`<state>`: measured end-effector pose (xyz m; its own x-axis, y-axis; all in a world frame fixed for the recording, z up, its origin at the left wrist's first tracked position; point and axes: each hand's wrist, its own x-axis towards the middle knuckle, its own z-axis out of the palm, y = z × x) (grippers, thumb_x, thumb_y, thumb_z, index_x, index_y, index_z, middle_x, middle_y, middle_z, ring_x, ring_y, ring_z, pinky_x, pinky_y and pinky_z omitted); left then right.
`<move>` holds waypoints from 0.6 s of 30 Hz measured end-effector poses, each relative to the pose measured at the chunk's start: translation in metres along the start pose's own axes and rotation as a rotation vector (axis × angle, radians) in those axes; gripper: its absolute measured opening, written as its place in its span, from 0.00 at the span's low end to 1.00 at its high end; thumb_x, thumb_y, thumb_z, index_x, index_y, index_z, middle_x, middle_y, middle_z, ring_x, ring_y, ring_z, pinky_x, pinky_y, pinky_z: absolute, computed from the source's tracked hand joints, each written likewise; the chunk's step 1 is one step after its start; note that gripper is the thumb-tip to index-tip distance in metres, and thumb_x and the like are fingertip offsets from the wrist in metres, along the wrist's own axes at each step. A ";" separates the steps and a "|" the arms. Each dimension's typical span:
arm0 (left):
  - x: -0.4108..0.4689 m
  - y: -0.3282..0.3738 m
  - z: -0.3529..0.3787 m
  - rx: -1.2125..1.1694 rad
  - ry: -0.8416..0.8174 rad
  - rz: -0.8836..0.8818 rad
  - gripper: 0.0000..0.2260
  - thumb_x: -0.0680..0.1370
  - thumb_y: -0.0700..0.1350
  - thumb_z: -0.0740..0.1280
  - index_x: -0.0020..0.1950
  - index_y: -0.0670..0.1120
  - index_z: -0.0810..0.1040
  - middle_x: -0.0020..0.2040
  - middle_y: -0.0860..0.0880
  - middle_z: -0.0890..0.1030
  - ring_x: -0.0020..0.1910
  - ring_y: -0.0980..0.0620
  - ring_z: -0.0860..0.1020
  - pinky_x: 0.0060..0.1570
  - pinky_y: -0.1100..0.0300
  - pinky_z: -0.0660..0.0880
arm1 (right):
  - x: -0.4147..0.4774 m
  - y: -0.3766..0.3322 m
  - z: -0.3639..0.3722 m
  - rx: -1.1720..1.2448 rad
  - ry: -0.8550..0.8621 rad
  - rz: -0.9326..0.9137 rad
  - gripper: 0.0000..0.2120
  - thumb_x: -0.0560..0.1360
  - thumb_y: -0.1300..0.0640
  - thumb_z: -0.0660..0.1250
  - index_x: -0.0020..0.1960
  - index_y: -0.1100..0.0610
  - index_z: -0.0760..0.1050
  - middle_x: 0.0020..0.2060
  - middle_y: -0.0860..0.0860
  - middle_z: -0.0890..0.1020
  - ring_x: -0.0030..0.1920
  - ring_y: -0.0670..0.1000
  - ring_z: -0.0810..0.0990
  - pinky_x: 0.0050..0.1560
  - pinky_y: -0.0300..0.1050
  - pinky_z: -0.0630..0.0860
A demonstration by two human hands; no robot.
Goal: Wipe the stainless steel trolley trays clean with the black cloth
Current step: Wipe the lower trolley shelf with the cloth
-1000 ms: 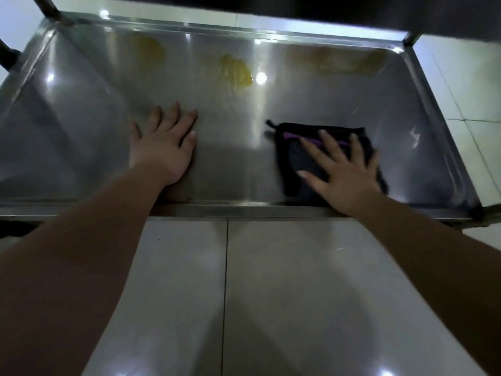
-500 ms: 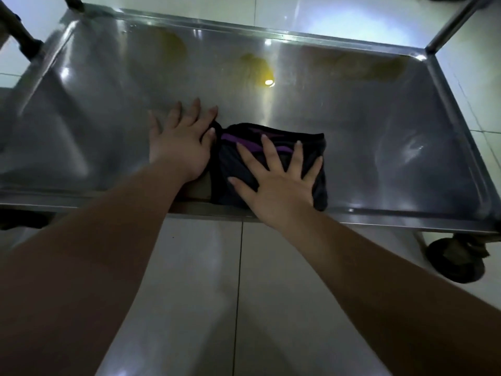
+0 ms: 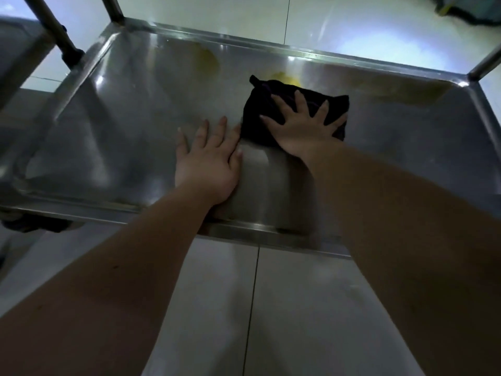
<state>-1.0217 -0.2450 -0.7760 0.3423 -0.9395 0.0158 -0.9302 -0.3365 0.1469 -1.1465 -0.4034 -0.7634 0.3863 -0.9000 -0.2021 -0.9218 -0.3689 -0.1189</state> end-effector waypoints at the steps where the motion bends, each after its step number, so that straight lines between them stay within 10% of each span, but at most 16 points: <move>1: 0.000 0.000 0.000 -0.004 0.003 -0.002 0.24 0.83 0.57 0.42 0.80 0.59 0.47 0.81 0.54 0.48 0.79 0.47 0.44 0.73 0.35 0.41 | 0.006 0.000 -0.002 0.008 -0.003 -0.002 0.35 0.69 0.21 0.42 0.75 0.29 0.43 0.79 0.44 0.42 0.76 0.68 0.36 0.61 0.78 0.28; 13: -0.001 -0.001 0.002 -0.007 0.018 -0.001 0.24 0.82 0.59 0.42 0.79 0.62 0.48 0.81 0.55 0.49 0.79 0.47 0.47 0.74 0.36 0.41 | -0.005 0.123 -0.014 0.017 0.056 0.226 0.42 0.59 0.18 0.37 0.72 0.26 0.45 0.78 0.37 0.47 0.77 0.64 0.45 0.68 0.76 0.38; 18: 0.001 0.002 0.003 0.021 0.001 0.010 0.25 0.81 0.59 0.40 0.79 0.62 0.47 0.81 0.55 0.48 0.79 0.45 0.45 0.73 0.34 0.41 | -0.004 0.094 -0.008 -0.006 0.060 0.187 0.33 0.71 0.24 0.42 0.74 0.29 0.43 0.79 0.41 0.45 0.76 0.68 0.43 0.66 0.79 0.38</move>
<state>-1.0230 -0.2470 -0.7786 0.3333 -0.9426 0.0181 -0.9360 -0.3286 0.1259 -1.2344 -0.4365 -0.7659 0.2061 -0.9650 -0.1620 -0.9775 -0.1956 -0.0787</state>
